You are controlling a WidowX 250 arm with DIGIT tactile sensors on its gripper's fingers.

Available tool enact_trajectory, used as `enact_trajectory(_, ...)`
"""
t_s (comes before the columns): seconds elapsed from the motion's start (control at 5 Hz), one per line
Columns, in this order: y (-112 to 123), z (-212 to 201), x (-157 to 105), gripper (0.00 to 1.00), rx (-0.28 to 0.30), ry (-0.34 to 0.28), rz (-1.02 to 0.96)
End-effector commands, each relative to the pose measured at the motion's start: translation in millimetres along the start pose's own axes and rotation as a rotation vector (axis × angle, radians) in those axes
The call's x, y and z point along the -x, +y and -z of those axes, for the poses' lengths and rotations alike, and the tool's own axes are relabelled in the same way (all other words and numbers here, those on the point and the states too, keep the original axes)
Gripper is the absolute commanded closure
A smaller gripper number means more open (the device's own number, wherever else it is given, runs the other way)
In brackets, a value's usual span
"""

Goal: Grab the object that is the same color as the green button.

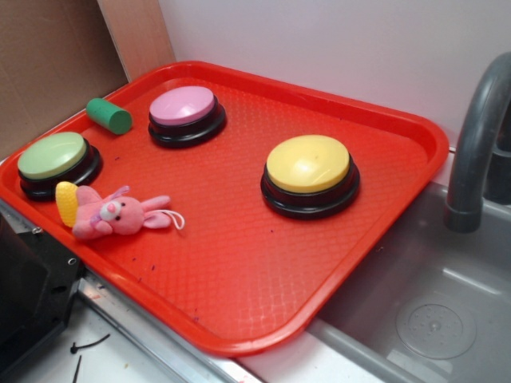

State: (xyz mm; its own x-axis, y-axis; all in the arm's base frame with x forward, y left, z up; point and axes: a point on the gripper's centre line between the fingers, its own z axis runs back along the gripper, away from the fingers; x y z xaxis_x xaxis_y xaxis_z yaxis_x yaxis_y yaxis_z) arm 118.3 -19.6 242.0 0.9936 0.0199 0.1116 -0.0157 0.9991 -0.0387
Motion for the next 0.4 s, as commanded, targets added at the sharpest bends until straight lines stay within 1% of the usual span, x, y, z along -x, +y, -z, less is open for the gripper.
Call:
enact_trajectory(0.0, 0.0, 0.0, 0.0, 0.00, 0.000, 0.000, 0.000)
enact_trajectory(0.2, 16.1, 10.8, -12.1, 0.00, -0.054, -0.001, -0.162)
